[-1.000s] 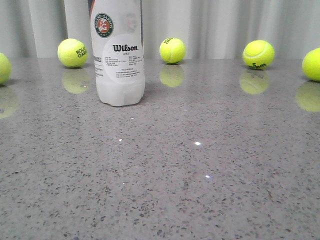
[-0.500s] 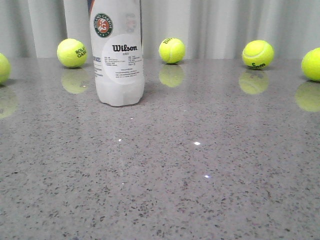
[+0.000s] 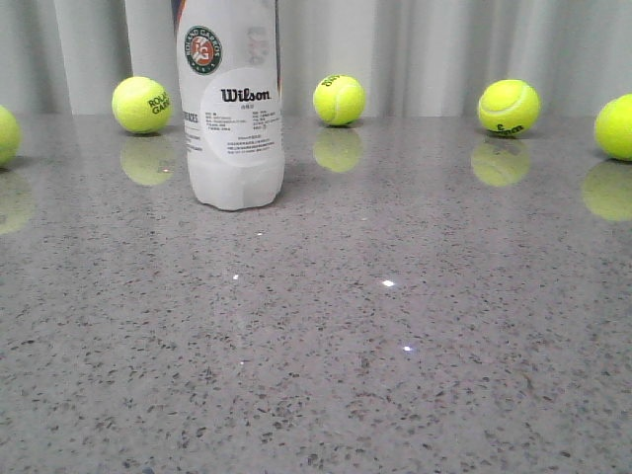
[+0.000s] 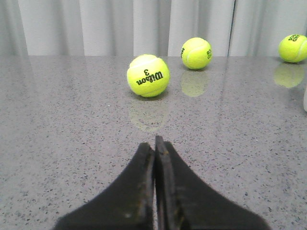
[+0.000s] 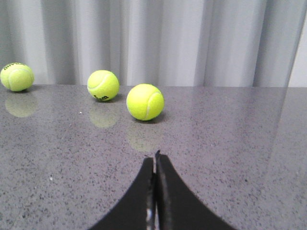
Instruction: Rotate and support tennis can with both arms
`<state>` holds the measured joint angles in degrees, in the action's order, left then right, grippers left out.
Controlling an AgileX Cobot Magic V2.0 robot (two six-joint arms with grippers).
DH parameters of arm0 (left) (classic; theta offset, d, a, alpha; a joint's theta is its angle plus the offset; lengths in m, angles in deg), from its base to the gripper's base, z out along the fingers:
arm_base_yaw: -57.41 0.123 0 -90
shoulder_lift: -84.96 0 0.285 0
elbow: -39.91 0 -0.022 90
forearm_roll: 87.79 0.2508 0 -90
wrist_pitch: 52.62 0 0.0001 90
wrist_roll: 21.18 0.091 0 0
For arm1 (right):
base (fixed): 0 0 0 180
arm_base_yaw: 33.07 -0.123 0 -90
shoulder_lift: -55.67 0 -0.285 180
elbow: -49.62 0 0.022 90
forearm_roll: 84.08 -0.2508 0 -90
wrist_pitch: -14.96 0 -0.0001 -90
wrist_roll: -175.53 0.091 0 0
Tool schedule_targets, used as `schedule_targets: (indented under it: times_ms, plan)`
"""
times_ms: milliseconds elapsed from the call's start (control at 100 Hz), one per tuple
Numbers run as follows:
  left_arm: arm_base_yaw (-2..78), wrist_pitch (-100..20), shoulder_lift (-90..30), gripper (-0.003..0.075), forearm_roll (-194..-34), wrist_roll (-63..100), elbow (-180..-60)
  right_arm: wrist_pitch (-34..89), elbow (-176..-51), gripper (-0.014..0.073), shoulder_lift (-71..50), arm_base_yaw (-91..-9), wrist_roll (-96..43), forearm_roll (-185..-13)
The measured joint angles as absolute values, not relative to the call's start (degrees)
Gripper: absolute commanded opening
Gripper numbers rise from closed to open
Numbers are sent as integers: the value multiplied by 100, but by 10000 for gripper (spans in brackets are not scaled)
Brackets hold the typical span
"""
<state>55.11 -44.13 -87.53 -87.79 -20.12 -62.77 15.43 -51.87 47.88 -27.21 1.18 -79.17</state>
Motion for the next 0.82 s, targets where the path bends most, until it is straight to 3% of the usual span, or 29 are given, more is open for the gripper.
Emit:
schedule_targets:
  times_ms: [820]
  plan:
    - [5511,-4425,-8753,-19,-8779,-2021,-6277,1732,-5173,-58,4840,-2721,132,-7881]
